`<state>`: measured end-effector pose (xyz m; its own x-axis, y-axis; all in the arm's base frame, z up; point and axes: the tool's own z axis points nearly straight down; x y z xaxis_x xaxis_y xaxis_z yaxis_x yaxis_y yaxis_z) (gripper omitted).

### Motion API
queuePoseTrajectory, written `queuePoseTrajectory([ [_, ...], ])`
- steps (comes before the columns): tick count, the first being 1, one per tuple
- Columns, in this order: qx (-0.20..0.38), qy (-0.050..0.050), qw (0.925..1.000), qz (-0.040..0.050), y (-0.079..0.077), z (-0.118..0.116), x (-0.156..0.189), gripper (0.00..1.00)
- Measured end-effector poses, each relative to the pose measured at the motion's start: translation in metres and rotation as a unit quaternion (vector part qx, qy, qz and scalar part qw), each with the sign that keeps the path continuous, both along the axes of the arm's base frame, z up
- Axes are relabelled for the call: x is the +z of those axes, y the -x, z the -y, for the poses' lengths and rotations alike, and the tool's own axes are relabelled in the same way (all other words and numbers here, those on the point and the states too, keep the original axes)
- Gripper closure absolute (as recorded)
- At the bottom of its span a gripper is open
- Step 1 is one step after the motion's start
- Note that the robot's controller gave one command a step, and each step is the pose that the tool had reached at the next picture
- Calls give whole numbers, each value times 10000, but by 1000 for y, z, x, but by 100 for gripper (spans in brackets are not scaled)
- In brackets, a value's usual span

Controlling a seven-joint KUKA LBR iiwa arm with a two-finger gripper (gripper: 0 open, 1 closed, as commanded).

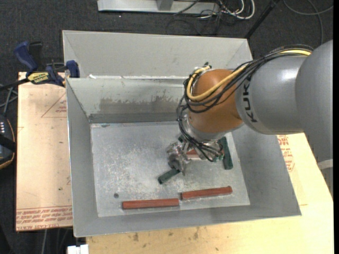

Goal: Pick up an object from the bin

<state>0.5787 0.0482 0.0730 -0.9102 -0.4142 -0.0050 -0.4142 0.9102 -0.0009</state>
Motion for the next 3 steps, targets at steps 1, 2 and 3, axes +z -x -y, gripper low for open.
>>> queuePoseTrajectory([
  [1, 0, -1, 10000, 0, 0, 0, 0, 100],
  [2, 589, 26, 9983, 11, 3, -25, 0, 100],
  [3, 1073, -8, 9942, 21, 12, -46, 0, 100],
])
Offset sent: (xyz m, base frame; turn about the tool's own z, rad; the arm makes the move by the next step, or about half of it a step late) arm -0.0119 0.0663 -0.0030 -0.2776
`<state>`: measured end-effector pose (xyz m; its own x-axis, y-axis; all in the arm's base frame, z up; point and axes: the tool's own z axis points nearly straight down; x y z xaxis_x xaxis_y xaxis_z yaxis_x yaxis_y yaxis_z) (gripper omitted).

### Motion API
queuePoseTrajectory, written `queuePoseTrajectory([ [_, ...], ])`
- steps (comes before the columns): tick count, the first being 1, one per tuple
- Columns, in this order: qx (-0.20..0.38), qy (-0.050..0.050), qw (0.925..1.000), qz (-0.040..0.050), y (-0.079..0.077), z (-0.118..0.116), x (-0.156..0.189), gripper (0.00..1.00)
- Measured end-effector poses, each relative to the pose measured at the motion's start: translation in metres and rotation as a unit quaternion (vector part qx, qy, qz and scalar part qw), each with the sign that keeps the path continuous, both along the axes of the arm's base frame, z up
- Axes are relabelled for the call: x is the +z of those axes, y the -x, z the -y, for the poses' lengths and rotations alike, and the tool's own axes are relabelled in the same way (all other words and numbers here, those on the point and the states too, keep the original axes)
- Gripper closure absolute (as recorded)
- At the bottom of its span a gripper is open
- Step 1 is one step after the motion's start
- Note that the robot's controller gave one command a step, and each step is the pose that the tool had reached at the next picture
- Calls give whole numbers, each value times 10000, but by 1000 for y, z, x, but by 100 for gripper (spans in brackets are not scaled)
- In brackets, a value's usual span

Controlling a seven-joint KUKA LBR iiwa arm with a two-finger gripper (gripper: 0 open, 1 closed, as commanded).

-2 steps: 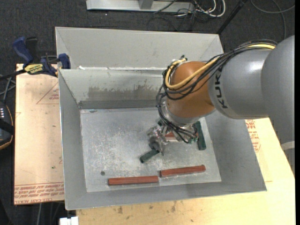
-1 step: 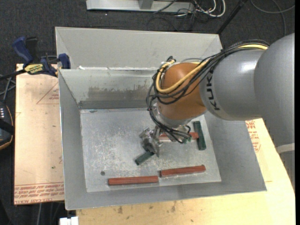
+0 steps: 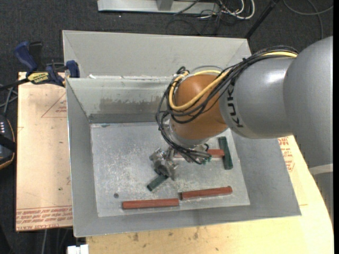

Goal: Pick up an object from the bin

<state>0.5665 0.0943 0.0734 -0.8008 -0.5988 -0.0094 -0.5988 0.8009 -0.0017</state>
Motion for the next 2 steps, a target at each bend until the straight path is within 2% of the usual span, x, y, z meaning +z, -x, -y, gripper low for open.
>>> queuePoseTrajectory([
  [1, -1580, -5, 9874, -40, -10, 10, -1, 100],
  [2, -2425, -5, 9701, -28, -12, 0, 1, 100],
])
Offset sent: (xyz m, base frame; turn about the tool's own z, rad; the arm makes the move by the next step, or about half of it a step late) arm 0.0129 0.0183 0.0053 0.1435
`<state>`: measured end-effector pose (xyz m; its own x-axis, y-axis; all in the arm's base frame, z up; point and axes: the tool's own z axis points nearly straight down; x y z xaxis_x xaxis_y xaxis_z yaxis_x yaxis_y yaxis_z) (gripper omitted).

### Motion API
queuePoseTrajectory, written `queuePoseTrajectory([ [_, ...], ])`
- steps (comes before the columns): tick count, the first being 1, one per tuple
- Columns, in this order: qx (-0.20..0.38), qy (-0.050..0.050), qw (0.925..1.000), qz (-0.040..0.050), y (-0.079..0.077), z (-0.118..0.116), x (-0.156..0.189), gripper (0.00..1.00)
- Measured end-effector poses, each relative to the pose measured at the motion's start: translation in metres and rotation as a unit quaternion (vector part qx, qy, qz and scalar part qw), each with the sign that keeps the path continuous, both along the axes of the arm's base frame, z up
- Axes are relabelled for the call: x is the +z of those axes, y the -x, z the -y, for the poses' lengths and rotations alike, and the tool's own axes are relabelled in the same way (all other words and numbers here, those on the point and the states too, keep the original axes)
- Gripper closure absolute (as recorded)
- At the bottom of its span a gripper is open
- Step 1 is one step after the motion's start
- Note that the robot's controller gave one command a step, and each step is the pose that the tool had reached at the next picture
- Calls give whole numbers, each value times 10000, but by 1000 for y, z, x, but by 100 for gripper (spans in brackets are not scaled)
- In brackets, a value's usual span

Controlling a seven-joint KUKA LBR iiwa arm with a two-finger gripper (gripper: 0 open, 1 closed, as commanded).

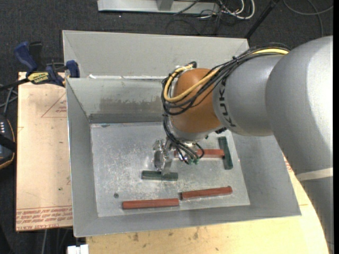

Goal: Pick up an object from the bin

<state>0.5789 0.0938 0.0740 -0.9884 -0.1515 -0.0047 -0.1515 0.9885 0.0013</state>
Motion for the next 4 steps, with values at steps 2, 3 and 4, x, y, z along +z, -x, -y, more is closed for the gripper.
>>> queuePoseTrajectory([
  [2, 556, 2, 9985, -11, -17, -9, 61, 0],
  [3, 380, 2, 9993, -13, -20, -11, 47, 0],
  [4, 2251, 6, 9743, -24, 61, -22, 0, 100],
])
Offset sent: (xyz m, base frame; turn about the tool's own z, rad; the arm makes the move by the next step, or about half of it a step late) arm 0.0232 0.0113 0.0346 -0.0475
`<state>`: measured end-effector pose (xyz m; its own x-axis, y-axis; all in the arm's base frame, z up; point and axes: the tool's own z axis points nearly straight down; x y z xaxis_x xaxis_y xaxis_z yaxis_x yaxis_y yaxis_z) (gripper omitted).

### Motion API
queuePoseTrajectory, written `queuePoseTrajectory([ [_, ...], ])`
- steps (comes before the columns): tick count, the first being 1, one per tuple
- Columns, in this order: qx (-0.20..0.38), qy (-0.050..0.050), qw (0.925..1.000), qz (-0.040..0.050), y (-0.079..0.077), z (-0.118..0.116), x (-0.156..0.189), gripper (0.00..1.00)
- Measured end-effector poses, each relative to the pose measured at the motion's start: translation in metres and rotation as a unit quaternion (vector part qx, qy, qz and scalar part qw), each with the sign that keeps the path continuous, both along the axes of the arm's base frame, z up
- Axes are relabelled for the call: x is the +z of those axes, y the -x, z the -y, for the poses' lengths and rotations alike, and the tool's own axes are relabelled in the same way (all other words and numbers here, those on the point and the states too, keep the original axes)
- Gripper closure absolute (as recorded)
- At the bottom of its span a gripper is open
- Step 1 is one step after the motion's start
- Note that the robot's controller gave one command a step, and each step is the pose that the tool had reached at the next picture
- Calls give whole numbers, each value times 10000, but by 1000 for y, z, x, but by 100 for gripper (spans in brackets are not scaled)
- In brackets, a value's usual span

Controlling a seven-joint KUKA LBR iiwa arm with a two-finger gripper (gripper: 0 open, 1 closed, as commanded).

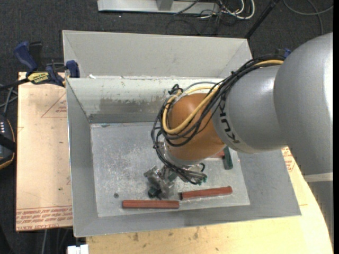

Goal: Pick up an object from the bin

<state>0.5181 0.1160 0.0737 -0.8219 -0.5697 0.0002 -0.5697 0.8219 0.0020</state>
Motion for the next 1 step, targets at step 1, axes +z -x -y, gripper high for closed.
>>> queuePoseTrajectory([
  [1, -2, 0, 10000, 0, 0, 0, 0, 100],
])
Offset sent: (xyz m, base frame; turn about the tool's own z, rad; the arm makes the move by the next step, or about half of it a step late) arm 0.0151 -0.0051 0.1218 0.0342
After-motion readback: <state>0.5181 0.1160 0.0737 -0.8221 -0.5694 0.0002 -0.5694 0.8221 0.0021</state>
